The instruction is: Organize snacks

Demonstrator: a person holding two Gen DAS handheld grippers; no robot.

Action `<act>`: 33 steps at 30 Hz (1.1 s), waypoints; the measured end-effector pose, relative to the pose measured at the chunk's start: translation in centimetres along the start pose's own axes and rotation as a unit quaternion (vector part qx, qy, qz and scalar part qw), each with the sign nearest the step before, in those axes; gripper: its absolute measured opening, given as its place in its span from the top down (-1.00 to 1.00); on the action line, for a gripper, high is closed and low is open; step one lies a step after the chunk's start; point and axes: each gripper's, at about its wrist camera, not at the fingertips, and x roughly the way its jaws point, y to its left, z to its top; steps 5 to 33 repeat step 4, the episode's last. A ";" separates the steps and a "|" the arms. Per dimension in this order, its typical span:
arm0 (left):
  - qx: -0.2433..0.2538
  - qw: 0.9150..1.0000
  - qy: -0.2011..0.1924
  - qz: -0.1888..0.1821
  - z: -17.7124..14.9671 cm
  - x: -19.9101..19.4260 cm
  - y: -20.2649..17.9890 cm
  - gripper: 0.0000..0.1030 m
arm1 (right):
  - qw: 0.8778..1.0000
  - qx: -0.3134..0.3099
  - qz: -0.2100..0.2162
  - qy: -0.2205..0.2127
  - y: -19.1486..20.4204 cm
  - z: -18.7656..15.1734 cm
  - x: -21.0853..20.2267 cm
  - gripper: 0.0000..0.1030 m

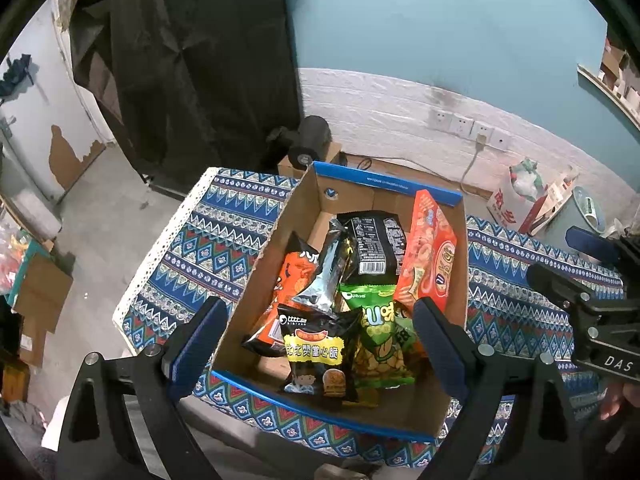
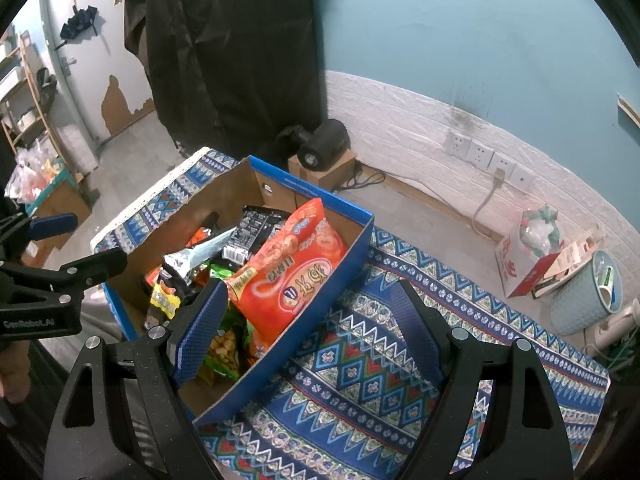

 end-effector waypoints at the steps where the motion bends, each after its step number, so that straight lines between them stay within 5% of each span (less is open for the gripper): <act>1: 0.000 1.000 -0.001 0.002 0.0 0.0 0.0 -0.84 | 1.000 0.000 0.000 0.000 0.2 0.1 0.1 -0.60; 33: 0.003 1.000 0.000 0.001 0.1 0.0 0.0 -0.84 | 1.000 0.000 0.000 0.000 0.1 0.0 0.1 -0.60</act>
